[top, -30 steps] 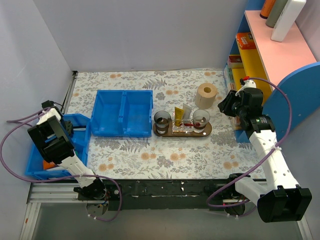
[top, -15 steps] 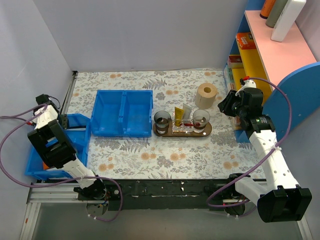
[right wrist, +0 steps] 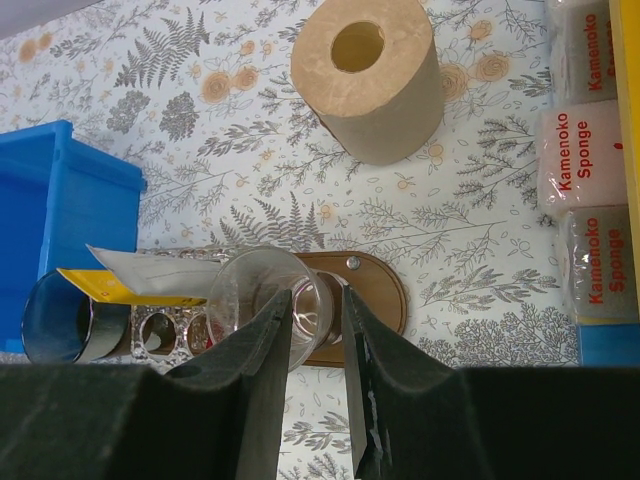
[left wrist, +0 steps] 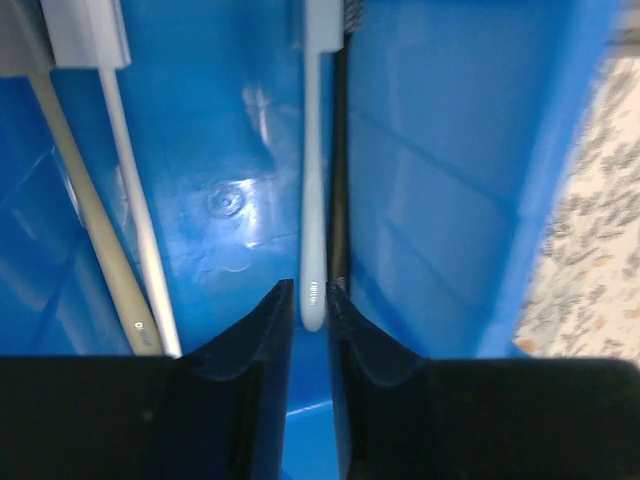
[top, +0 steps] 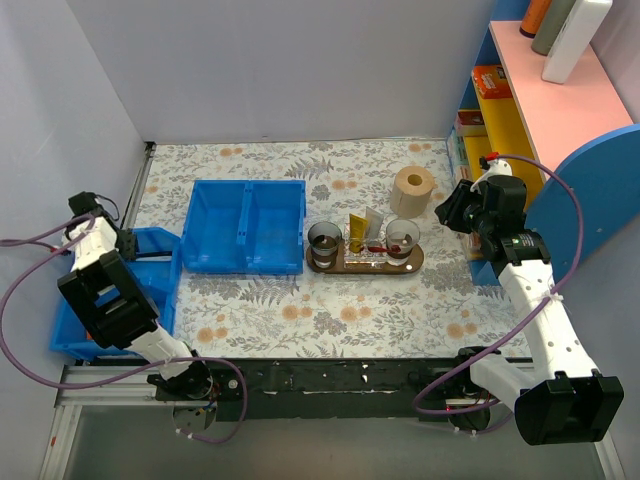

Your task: Prepare toiletry sets of a toothbrush and toothpaste on the tray

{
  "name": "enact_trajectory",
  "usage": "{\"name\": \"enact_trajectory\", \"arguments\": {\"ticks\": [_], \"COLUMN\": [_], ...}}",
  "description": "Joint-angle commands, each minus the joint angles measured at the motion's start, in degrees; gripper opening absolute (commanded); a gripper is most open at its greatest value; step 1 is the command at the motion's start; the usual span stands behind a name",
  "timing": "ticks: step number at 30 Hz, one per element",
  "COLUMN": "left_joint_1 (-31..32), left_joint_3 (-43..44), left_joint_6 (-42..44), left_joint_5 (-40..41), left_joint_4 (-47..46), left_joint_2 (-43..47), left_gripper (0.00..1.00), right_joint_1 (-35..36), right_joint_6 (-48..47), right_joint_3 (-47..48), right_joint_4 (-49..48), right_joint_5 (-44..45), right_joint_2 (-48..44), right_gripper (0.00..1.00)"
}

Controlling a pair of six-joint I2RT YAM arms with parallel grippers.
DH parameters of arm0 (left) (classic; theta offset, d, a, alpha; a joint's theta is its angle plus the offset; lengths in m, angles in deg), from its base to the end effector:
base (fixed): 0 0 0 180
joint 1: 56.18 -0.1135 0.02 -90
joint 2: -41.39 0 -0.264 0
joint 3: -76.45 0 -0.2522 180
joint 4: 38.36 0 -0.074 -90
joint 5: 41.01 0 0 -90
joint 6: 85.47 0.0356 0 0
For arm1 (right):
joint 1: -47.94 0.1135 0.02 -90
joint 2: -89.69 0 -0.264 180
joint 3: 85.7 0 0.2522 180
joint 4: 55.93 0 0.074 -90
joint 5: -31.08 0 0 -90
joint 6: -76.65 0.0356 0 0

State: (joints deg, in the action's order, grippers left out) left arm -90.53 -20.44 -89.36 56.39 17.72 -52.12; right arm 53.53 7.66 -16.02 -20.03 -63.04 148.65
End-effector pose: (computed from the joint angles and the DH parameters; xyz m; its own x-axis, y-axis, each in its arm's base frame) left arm 0.2681 0.1888 0.2313 0.6520 -0.7528 -0.0907 -0.7144 -0.5698 -0.4062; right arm 0.2294 0.0250 0.3400 -0.4533 0.3149 -0.8339 0.0007 0.9356 0.3530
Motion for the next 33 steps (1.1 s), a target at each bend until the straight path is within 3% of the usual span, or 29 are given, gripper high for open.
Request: {"name": "enact_trajectory", "arguments": {"ticks": [1, 10, 33], "left_joint_1": [-0.3, -0.3, 1.8], "left_joint_3": [-4.9, -8.3, -9.9], "left_joint_6": [-3.1, -2.8, -11.9], "left_joint_5": [-3.6, -5.0, -0.4], "left_joint_4": [-4.2, -8.2, -5.1], "left_joint_2": [2.1, 2.4, -4.0], "left_gripper": [0.23, 0.41, 0.38], "right_joint_1": [-0.4, -0.4, -0.3], "right_joint_6": [0.1, -0.2, 0.3], "right_joint_3": [0.5, 0.9, 2.2], "right_joint_4": [-2.3, -2.4, -4.0], "right_joint_5": [-0.7, -0.5, -1.3], "right_joint_2": [-0.1, 1.1, 4.1], "right_gripper": [0.34, 0.35, 0.34]}}
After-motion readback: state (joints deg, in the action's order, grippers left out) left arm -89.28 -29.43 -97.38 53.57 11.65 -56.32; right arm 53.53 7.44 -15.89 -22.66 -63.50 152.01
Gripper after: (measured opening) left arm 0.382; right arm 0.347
